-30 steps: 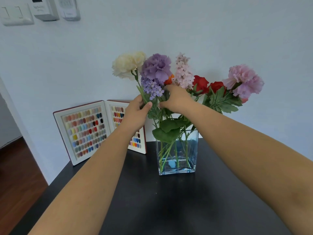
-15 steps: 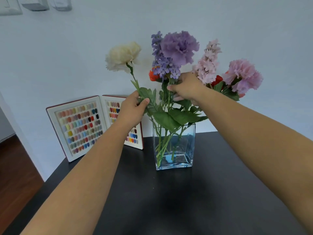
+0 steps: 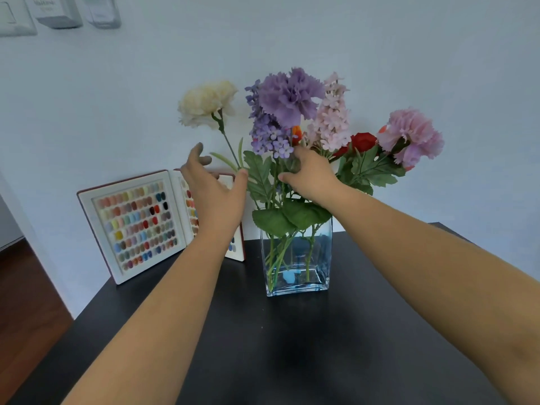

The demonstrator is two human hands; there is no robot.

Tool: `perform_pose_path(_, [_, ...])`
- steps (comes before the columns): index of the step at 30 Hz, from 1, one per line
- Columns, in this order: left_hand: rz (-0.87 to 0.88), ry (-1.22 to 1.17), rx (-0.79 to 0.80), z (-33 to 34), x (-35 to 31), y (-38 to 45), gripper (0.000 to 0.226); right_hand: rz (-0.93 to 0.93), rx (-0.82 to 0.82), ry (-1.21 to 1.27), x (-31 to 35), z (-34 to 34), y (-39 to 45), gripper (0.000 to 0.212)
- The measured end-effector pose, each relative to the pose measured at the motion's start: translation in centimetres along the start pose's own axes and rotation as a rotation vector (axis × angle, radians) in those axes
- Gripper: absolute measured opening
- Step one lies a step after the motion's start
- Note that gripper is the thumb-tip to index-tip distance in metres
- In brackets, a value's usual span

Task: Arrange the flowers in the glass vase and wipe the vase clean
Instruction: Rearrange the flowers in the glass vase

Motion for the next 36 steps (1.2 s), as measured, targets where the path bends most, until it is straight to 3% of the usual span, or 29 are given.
perform_pose_path(3, [0.182,0.077,0.028,0.6,-2.3,-1.4,0.063,-0.04,0.008,-0.059,0.3,-0.2,-0.6,0.043])
perform_pose_path(5, [0.261,0.08,0.16,2.5,-3.6,-2.4,0.047,-0.046,0.053,-0.063,0.6,-0.3,-1.0,0.039])
perform_pose_path(7, [0.231,0.099,0.345,5.0,-3.4,-3.0,0.033,-0.065,0.135,-0.016,0.5,-0.4,-1.9,0.039])
perform_pose_path(9, [0.172,0.138,0.476,6.8,-2.6,-3.3,0.026,-0.067,0.213,0.106,-0.2,-0.9,-3.4,0.055])
perform_pose_path(12, [0.154,0.179,0.563,8.0,-1.9,-3.7,0.024,-0.131,0.114,0.211,-1.7,-3.8,-6.2,0.047])
perform_pose_path(14, [0.16,0.203,0.583,8.5,-1.8,-3.9,0.027,-0.131,-0.117,0.335,-4.1,-6.9,-8.1,0.044])
perform_pose_path(17, [0.131,0.228,0.576,8.6,-1.7,-3.7,0.029,0.145,-0.371,0.481,-10.8,-9.1,-10.7,0.037])
perform_pose_path(18, [0.117,0.229,0.56,8.5,-1.6,-3.6,0.029,0.276,-0.341,0.516,-13.1,-8.3,-11.2,0.031])
perform_pose_path(20, [0.08,0.216,0.522,8.0,-1.5,-3.3,0.028,0.486,-0.121,0.582,-16.4,-4.8,-11.8,0.022])
perform_pose_path(22, [0.046,0.207,0.503,7.8,-1.2,-3.1,0.028,0.548,0.083,0.626,-17.4,-2.0,-11.5,0.033])
perform_pose_path(24, [0.027,0.212,0.499,7.8,-0.9,-3.0,0.029,0.521,0.177,0.707,-16.8,-0.3,-10.3,0.045])
perform_pose_path(31, [0.029,0.244,0.458,7.6,-0.3,-3.0,0.038,0.535,0.116,1.131,-15.4,2.0,-6.0,0.026])
perform_pose_path(33, [0.027,0.237,0.472,7.8,-0.3,-3.2,0.041,0.54,0.067,1.209,-15.6,2.4,-5.5,0.011])
perform_pose_path(36, [0.022,0.217,0.478,8.3,-0.4,-3.4,0.041,0.486,0.006,1.265,-15.7,2.4,-4.7,0.014])
Point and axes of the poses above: each hand's wrist, its own y-axis towards the middle knuckle, its own z-axis out of the palm, x = y × z, the point moved 10 cm from there along y, towards the middle knuckle, and after that the axes turned 6 degrees about -z, right-handed, at the moved point
